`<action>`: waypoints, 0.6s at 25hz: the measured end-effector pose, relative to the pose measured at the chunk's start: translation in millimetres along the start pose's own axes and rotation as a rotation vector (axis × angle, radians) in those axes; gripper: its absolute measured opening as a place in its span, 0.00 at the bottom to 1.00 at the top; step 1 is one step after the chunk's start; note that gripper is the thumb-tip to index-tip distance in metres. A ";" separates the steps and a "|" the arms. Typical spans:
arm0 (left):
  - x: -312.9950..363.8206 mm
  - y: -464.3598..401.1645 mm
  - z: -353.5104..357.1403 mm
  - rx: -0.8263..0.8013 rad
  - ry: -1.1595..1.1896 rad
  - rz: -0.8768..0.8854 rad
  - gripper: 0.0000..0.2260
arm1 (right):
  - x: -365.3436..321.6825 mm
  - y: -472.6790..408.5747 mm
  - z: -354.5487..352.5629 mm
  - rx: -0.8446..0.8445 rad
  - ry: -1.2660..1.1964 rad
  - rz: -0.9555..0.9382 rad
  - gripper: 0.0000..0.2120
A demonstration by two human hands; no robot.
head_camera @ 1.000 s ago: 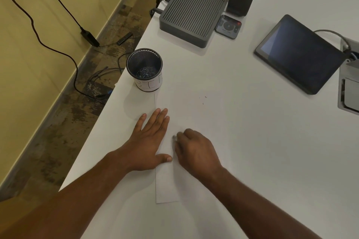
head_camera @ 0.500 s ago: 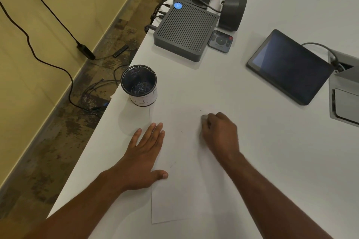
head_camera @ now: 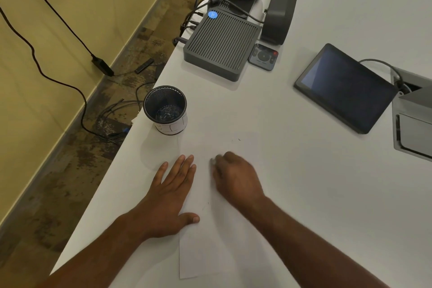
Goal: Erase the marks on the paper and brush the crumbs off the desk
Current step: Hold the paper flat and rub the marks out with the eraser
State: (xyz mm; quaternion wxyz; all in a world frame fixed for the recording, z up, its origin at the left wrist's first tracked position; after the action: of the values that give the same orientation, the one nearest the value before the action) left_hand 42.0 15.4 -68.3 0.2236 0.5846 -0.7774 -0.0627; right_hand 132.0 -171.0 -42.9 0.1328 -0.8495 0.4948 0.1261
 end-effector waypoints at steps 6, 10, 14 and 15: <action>-1.7 2.1 3.1 0.012 -0.029 0.013 0.49 | 42.5 -35.1 -16.0 0.131 0.020 0.249 0.14; -2.2 0.5 3.1 0.014 -0.018 0.013 0.49 | 7.1 -13.0 4.6 -0.051 -0.042 0.008 0.09; -1.4 1.0 1.3 0.029 0.005 0.014 0.49 | 42.7 -28.7 -21.8 0.085 -0.048 0.368 0.18; -1.7 1.4 1.4 0.019 0.021 0.012 0.49 | 36.4 -14.3 -23.9 0.065 -0.123 0.415 0.18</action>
State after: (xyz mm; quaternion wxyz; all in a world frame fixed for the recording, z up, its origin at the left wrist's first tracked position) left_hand 40.5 17.3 -69.5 0.2265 0.5828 -0.7790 -0.0477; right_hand 163.9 -201.9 -31.7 0.1613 -0.7155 0.6538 0.1862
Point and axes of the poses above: each hand's wrist, its own y-axis away from the middle knuckle, its own z-axis out of the palm, x = y × z, the point moved 1 cm from there along -y, towards the middle knuckle
